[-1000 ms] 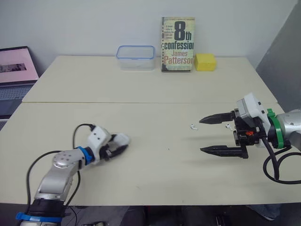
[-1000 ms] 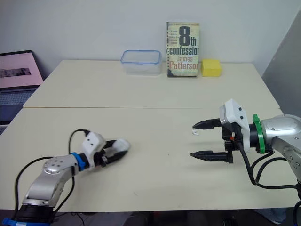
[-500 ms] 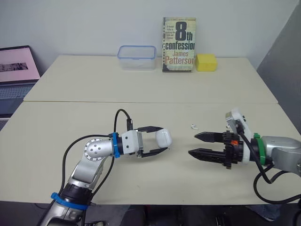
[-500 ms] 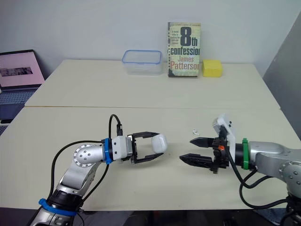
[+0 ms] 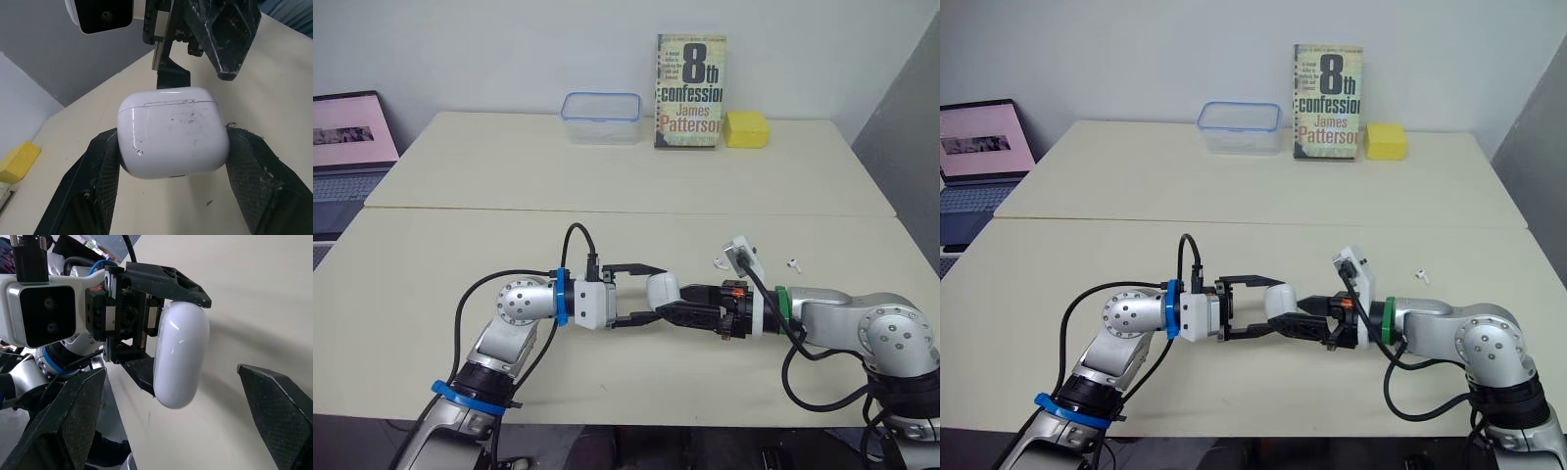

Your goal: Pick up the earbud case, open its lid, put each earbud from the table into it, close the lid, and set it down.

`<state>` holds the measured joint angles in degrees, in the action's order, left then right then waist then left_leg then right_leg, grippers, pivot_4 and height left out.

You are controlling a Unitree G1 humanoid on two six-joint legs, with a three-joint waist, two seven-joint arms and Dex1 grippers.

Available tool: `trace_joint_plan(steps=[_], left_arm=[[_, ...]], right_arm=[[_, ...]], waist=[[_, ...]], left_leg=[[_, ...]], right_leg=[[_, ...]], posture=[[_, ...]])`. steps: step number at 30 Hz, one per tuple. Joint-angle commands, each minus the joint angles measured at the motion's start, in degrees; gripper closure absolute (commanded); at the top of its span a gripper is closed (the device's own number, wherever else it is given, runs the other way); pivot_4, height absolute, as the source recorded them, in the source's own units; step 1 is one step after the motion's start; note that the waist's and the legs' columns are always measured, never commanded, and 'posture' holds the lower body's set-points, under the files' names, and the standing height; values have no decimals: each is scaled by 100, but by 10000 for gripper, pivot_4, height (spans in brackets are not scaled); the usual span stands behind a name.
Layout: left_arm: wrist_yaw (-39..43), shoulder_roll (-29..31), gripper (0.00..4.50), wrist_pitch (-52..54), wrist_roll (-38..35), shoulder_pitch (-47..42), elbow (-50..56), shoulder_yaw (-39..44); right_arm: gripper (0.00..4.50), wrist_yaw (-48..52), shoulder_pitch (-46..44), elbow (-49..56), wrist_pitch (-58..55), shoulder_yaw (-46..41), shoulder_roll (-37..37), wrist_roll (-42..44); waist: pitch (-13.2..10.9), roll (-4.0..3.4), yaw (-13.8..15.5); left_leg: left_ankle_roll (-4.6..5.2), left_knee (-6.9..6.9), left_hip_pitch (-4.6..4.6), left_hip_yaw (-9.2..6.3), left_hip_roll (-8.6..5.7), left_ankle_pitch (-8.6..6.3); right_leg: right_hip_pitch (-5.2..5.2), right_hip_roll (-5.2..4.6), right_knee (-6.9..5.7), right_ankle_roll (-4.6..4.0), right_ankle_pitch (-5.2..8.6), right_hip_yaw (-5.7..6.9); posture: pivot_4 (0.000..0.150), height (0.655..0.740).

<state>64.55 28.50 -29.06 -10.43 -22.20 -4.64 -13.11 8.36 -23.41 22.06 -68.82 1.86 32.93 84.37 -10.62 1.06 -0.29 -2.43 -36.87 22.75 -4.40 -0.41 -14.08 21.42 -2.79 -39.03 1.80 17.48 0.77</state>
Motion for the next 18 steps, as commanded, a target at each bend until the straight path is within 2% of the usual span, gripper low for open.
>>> trace_joint_plan(steps=[1,7,8,11,18], left_arm=[[-92,-27,17242,-101,-35,-110,94,48],[-135,-25,17242,-113,-15,-126,102,34],[-139,-24,17242,-113,-16,-123,103,31],[-137,-9,17242,-94,-44,-95,155,23],[-89,14,17242,-30,-136,-18,278,-1]], right_arm=[[0,9,-119,-12,-14,3,-48,162],[0,95,-157,-120,-80,56,-73,136],[1798,97,-168,-141,-76,65,-90,112],[9093,107,-192,-194,-63,62,-120,74],[34172,115,-225,-281,-58,5,-176,194]], waist=[[0,0,0],[0,0,-1],[0,0,-1],[0,0,-2],[0,0,-3]], left_leg=[[0,-1,0,-2,0,0],[2,-2,0,-3,0,-1],[2,-2,0,-3,0,-1],[2,-2,0,-3,0,-1],[2,-2,1,-3,0,-1]], right_leg=[[0,0,0,0,0,1],[1,0,0,1,-1,0],[1,0,0,1,-1,-1],[1,0,-1,1,-1,-1],[1,0,0,2,-1,-1]], posture=[[1500,7400],[1500,7400],[1500,7400],[1500,7400],[1500,7400]])
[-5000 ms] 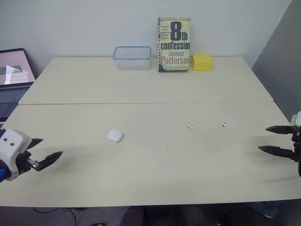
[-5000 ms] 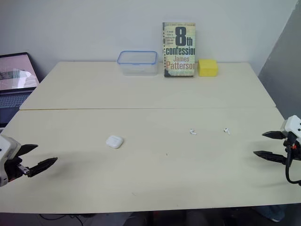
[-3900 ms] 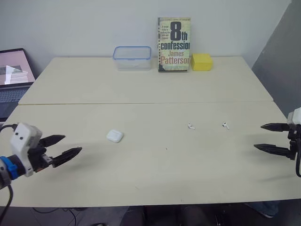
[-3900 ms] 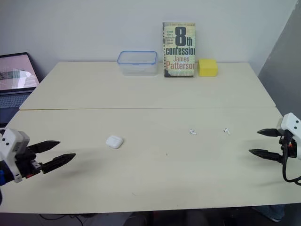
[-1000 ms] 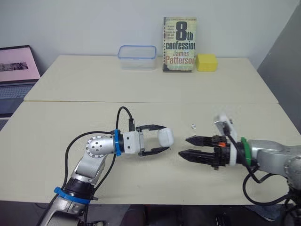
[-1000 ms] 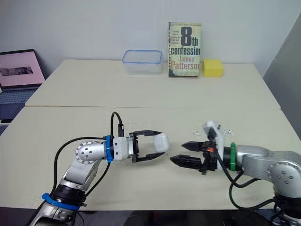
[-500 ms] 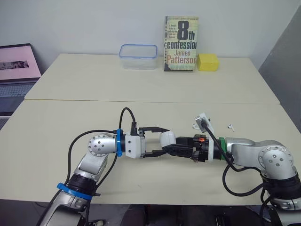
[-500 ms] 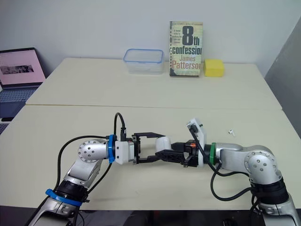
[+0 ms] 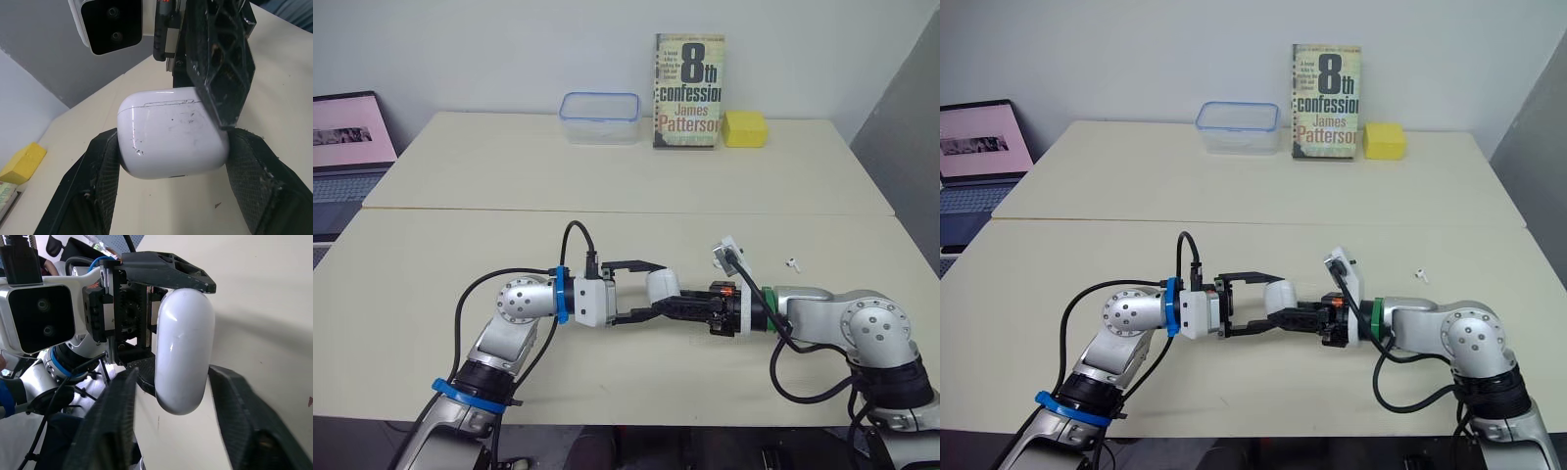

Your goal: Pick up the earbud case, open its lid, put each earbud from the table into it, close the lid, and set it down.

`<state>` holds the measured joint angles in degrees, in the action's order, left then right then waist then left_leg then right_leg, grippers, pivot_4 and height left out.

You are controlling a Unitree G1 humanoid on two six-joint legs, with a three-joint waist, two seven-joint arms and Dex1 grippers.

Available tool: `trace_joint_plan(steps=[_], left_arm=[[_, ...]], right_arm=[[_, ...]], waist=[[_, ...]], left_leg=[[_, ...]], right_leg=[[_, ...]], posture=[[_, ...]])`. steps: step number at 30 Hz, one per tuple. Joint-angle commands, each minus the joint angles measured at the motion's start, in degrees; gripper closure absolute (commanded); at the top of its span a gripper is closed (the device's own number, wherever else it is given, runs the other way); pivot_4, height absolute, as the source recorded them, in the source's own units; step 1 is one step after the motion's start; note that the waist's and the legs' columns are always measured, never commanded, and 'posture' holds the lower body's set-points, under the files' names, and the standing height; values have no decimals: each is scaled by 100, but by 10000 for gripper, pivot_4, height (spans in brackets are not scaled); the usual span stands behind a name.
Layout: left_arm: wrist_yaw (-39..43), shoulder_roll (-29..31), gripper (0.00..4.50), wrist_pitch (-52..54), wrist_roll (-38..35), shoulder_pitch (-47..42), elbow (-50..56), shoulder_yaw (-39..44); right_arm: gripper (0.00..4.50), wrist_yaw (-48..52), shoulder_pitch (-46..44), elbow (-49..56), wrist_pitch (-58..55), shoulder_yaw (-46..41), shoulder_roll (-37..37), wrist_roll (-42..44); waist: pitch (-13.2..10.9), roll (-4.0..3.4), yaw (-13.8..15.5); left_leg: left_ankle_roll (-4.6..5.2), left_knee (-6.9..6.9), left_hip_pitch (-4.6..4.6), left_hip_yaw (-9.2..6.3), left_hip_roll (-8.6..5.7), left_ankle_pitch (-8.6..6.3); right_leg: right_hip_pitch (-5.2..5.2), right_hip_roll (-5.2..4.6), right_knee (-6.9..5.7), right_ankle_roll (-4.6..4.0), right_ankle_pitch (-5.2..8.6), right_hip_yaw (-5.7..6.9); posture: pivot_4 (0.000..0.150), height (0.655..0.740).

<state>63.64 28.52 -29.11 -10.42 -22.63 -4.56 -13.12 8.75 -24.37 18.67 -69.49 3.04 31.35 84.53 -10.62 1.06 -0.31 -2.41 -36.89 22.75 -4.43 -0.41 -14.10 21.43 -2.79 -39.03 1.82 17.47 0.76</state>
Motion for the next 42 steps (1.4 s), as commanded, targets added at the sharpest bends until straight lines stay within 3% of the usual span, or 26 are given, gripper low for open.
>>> trace_joint_plan(steps=[1,13,18,25,27,31,33,38,42], left_arm=[[9,14,17242,-20,-148,33,281,-3],[77,7,17242,336,-502,94,438,53],[185,102,1342,623,-610,81,500,67],[310,478,0,1514,-746,118,685,181],[296,719,0,2190,-830,179,841,243],[122,1374,0,4707,-1495,85,1316,428],[38,1525,0,5395,-1695,-53,1607,472],[-322,1523,0,6639,-1953,-471,2325,388],[-734,1243,0,6996,-1632,-842,2765,-72]], right_arm=[[37401,77,-132,48,6,-116,-20,198],[37488,84,-138,42,-23,-94,1,387],[37489,125,-143,59,-52,-78,29,399],[37489,240,-167,99,-84,-97,149,220],[37489,423,-238,165,-80,-102,362,-144],[37489,1215,-663,430,145,111,1244,-1395],[37489,1892,-870,799,557,655,1918,-2442],[37489,3217,-1175,1237,1799,1727,2947,-4534],[37489,3757,-1362,1271,2199,2007,2915,-5259]], waist=[[0,0,0],[0,0,-2],[0,0,-9],[0,0,-22],[-1,-2,-35],[-7,-9,-71],[-7,-10,-82],[-10,-5,-118],[-10,-5,-133]], left_leg=[[0,0,0,0,0,0],[0,0,0,-2,1,0],[1,0,0,-5,1,0],[1,0,0,-4,0,-1],[1,0,0,-5,0,-1],[2,0,4,-10,1,-1],[2,2,4,-10,0,-1],[2,4,17,-10,1,-2],[1,2,15,-1,1,-1]], right_leg=[[0,0,0,0,0,0],[0,0,0,0,0,0],[0,0,0,0,0,0],[1,2,0,0,0,0],[1,2,0,0,0,-1],[8,4,-2,1,0,2],[10,5,1,2,1,6],[21,4,7,23,13,12],[25,4,2,22,11,4]], posture=[[1500,7400],[1500,7400],[1500,7400],[1500,7400],[1500,7400],[1500,7400],[1500,7400],[1500,7400],[1500,7400]])
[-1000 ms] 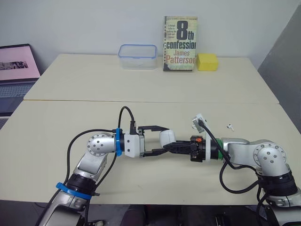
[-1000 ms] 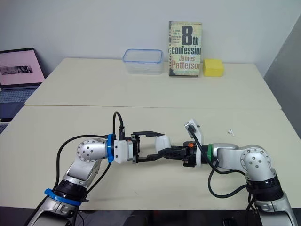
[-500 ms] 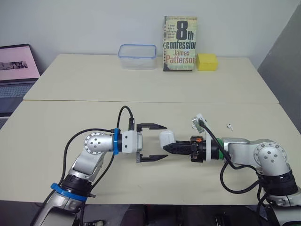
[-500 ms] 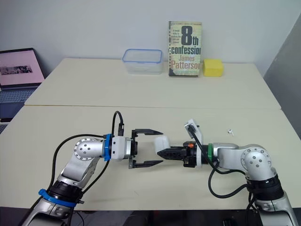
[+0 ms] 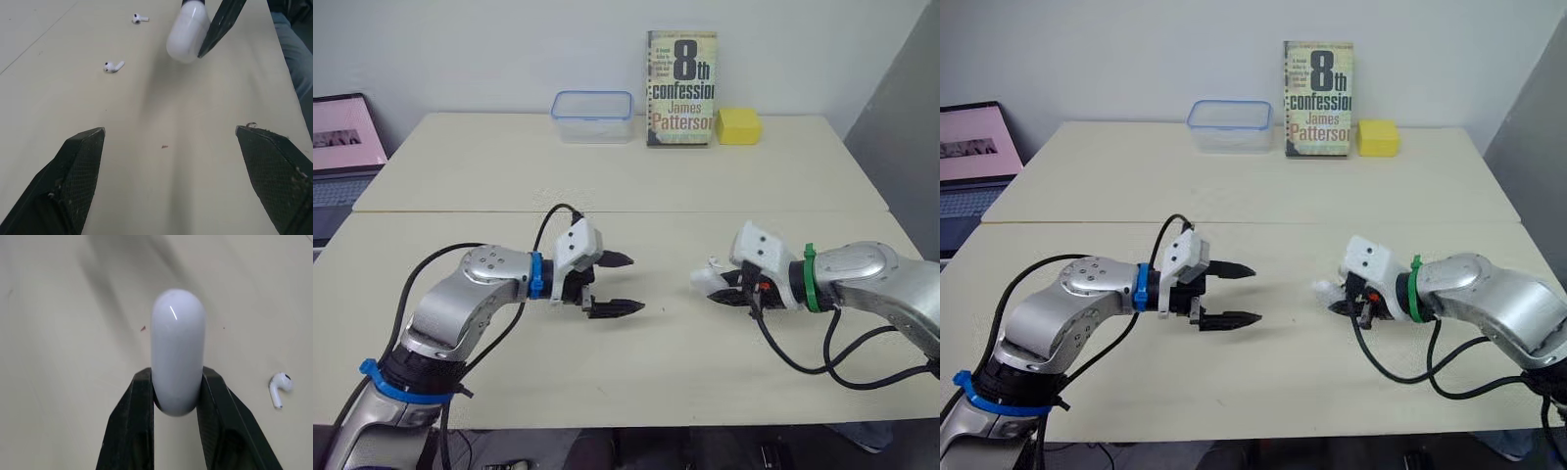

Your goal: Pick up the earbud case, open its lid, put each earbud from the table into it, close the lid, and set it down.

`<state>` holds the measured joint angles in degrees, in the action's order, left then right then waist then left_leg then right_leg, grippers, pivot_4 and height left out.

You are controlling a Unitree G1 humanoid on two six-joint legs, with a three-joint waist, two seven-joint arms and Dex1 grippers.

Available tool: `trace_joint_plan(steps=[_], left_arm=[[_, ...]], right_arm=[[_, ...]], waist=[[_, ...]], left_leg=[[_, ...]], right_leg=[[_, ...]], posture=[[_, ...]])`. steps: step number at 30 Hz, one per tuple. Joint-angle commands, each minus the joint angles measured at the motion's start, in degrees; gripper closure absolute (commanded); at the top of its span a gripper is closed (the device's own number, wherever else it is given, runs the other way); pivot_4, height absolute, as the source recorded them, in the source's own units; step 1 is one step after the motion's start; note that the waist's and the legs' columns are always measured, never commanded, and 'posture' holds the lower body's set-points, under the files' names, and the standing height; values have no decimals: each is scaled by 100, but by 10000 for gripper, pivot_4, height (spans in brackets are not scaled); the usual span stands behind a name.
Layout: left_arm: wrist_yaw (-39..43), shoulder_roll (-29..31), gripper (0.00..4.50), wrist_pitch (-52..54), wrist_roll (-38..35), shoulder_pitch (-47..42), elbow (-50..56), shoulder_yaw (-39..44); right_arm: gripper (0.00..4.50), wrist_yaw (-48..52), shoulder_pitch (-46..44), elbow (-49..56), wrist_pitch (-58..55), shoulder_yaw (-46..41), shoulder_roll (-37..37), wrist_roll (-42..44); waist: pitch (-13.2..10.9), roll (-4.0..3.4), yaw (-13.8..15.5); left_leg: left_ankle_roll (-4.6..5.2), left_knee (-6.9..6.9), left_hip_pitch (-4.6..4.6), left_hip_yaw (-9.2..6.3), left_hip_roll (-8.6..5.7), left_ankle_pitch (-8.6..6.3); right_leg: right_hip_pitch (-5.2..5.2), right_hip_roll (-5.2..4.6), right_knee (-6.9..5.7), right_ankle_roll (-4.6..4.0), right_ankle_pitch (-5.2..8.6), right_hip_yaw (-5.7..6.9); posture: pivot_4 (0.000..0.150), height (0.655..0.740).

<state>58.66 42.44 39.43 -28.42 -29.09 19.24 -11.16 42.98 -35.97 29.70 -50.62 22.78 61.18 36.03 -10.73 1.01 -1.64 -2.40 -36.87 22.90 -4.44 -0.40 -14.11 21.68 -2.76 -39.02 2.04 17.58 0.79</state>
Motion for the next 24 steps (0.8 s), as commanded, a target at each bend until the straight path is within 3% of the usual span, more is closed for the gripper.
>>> trace_joint_plan(steps=[1,20,24], left_arm=[[-271,-204,0,110,278,-268,441,-387],[-88,-744,0,-222,963,-812,97,-945],[-76,-805,8768,-222,986,-830,84,-958]], right_arm=[[37489,418,-236,154,344,56,-136,-502],[37489,1086,-446,143,41,34,-1005,-1291],[37489,1148,-471,149,-9,12,-1070,-1355]], waist=[[0,0,-6],[0,1,-1],[0,1,-1]], left_leg=[[0,-1,0,1,0,0],[-1,-7,0,1,-1,1],[-1,-7,0,2,-2,1]], right_leg=[[0,0,-1,1,-3,-3],[0,-1,-3,-12,-14,-8],[0,-2,-3,-12,-14,-8]], posture=[[1500,7400],[1500,7400],[1500,7400]])
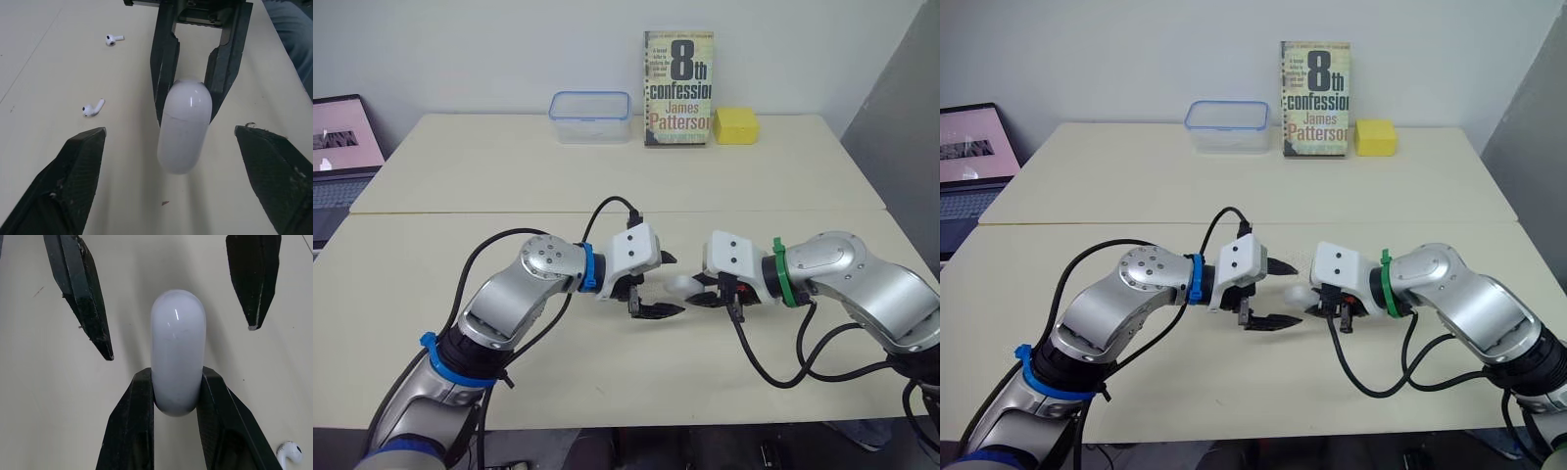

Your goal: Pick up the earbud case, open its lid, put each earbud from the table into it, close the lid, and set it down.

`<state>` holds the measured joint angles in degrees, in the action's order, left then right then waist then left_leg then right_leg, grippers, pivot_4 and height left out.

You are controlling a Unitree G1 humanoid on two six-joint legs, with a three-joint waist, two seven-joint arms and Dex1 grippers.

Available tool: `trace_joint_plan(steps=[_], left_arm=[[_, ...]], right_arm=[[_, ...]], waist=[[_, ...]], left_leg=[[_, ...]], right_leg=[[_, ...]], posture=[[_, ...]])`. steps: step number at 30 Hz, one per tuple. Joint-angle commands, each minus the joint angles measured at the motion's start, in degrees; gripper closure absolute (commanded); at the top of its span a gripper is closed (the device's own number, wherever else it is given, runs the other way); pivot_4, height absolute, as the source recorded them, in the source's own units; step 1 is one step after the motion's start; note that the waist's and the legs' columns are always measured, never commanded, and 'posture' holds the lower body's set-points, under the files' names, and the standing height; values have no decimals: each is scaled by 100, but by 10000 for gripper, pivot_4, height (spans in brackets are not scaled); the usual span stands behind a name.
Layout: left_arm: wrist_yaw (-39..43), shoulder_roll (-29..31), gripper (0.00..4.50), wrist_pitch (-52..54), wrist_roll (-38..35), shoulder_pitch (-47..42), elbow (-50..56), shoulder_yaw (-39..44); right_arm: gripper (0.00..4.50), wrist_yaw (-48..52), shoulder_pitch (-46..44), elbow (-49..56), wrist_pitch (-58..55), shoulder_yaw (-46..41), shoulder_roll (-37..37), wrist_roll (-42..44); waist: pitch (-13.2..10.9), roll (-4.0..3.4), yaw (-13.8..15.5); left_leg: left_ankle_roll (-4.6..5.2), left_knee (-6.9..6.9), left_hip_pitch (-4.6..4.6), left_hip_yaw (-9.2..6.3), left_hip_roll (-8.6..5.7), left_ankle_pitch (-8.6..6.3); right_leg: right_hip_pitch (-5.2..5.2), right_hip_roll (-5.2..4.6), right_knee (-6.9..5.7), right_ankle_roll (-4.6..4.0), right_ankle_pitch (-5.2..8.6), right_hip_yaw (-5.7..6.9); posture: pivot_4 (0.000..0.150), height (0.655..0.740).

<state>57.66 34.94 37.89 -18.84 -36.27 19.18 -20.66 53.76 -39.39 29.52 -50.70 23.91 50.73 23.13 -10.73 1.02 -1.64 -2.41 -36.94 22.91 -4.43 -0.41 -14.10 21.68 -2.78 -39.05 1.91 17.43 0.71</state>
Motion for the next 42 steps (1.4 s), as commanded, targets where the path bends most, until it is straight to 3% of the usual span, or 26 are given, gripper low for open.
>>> trace_joint_plan(steps=[1,9,18,27,33,38,42], left_arm=[[44,-57,12081,-68,38,-112,99,-23],[157,9,36388,-156,195,-23,145,-149],[184,6,36709,-207,290,31,116,-118],[182,-3,36975,-807,160,573,-233,348],[79,-680,36976,-2039,-438,1487,-891,1329],[133,-905,36976,-2942,-330,2074,-920,1457],[49,-1112,36976,-3039,-358,2176,-799,1328]], right_arm=[[37489,79,-133,171,-12,-107,-36,-74],[37489,154,-155,186,-46,-142,-167,-157],[37489,366,-106,257,18,-210,-211,-160],[5513,1118,80,135,764,-806,640,-128],[5380,1165,302,-245,2195,-1694,452,-155],[5380,1218,581,-124,2638,-1882,221,-74],[5380,1153,730,-19,2891,-1634,-38,-226]], waist=[[0,0,0],[0,0,0],[0,0,0],[0,0,-4],[0,0,4],[0,0,16],[1,0,25]], left_leg=[[0,0,0,-1,0,0],[0,0,0,-1,0,0],[0,-1,0,-1,0,0],[0,-2,-2,1,0,0],[0,-3,-3,2,0,0],[0,-4,-7,-1,-2,0],[0,-7,-9,-2,-6,0]], right_leg=[[0,0,0,0,0,0],[0,0,-1,0,0,0],[0,0,-2,0,0,0],[0,-2,-4,0,0,1],[-4,-11,-2,-1,-1,-1],[-12,-15,0,1,-3,-4],[-18,-18,0,4,-5,-3]], posture=[[1500,7400],[1500,7400],[1500,7400],[1500,7400],[1500,7400],[1500,7400],[1500,7400]])
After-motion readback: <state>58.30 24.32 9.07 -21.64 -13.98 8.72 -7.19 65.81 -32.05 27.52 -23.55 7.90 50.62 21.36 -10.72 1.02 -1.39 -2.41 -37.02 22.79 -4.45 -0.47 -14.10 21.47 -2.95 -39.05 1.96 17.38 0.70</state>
